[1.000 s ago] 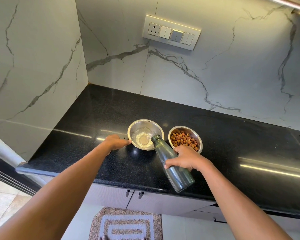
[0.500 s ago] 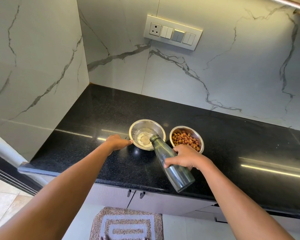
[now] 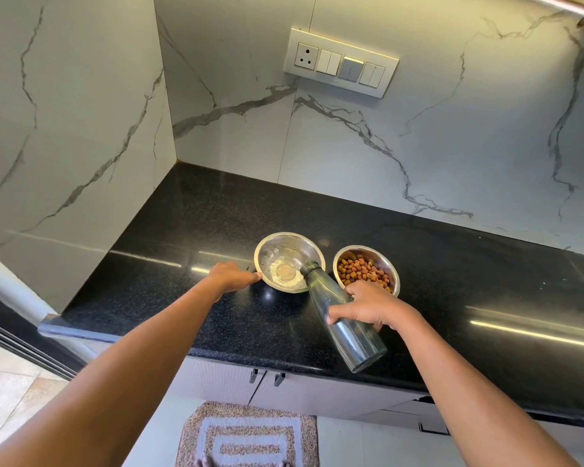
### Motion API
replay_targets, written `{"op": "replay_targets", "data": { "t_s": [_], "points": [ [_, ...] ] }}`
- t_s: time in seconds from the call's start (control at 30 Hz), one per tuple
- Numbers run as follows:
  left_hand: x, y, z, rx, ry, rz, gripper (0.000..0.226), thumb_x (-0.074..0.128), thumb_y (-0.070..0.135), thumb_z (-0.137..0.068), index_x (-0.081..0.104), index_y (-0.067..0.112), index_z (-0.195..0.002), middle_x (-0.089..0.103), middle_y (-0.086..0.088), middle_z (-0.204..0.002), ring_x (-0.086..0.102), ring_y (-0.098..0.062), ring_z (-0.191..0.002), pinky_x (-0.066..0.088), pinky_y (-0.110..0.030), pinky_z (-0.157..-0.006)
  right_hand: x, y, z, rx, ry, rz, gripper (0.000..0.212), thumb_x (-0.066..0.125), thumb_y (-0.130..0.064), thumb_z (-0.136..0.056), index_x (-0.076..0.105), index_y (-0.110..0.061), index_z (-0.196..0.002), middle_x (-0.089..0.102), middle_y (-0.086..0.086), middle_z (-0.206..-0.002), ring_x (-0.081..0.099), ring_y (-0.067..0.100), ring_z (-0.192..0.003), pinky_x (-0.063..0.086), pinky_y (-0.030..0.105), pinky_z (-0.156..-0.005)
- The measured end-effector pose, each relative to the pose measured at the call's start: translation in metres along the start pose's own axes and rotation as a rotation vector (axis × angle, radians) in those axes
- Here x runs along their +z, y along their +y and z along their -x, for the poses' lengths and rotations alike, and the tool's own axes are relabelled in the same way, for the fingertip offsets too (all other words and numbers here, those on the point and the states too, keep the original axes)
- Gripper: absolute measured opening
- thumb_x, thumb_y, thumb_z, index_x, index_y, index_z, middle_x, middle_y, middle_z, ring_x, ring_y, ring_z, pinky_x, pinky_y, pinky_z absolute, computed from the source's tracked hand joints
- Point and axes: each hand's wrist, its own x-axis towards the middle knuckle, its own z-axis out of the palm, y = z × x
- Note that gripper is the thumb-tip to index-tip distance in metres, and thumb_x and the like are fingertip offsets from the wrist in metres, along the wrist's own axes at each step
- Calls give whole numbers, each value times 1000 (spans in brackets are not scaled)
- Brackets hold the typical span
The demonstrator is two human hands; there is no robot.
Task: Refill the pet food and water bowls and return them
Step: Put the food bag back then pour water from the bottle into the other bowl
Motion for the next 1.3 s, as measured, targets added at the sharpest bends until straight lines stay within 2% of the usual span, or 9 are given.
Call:
{"op": "replay_targets", "data": {
  "t_s": [0.1,0.23,0.47,0.63,0.83,1.07,1.3],
  "points": [
    [0,2,2,2,2,-4,85,53,66,-91,44,3,-147,39,-18,-158,37,-36,-145,36,-45,-114,1,1,2,6,8,-3,53,82,-54,-68,69,-14,-100,71,6,-101,71,22,-89,65,38,-69],
    [-2,3,4,3,2,-17,84,52,66,-91,44,3,-147,38,-19,-158,37,-36,-145,35,-45,-115,4,0,2,7,0,-3,54,82,-56,-66,68,-16,-100,71,5,-102,71,22,-90,67,42,-75],
    [-2,-1,4,4,-5,-25,87,52,69,-89,46,3,-145,39,-18,-158,34,-37,-146,35,-47,-117,7,-7,2,6,-6,7,50,82,-55,-70,69,-17,-100,71,4,-101,71,21,-90,64,36,-69],
    [-3,-1,5,6,4,-29,86,52,68,-89,47,2,-144,40,-19,-157,36,-37,-145,37,-46,-116,6,-10,1,15,-9,-2,53,82,-56,-69,68,-16,-102,71,5,-102,72,23,-90,67,42,-75],
    [-3,1,6,11,15,-34,85,52,66,-91,47,0,-144,40,-19,-156,37,-37,-144,38,-45,-115,5,-12,1,22,-13,4,50,81,-54,-71,68,-15,-99,71,5,-100,71,23,-90,62,37,-67],
    [-2,-1,5,4,11,-12,88,54,68,-89,44,3,-147,36,-19,-159,34,-37,-146,35,-47,-117,6,-16,-1,24,-26,1,52,81,-54,-72,68,-15,-104,71,5,-102,71,23,-92,64,39,-73],
    [-3,-1,5,12,17,-10,85,53,67,-90,49,0,-142,44,-20,-154,42,-37,-141,41,-45,-112,9,-21,-3,14,-25,-19,51,81,-53,-71,68,-17,-104,72,5,-102,73,22,-90,63,35,-67]
  ]
}}
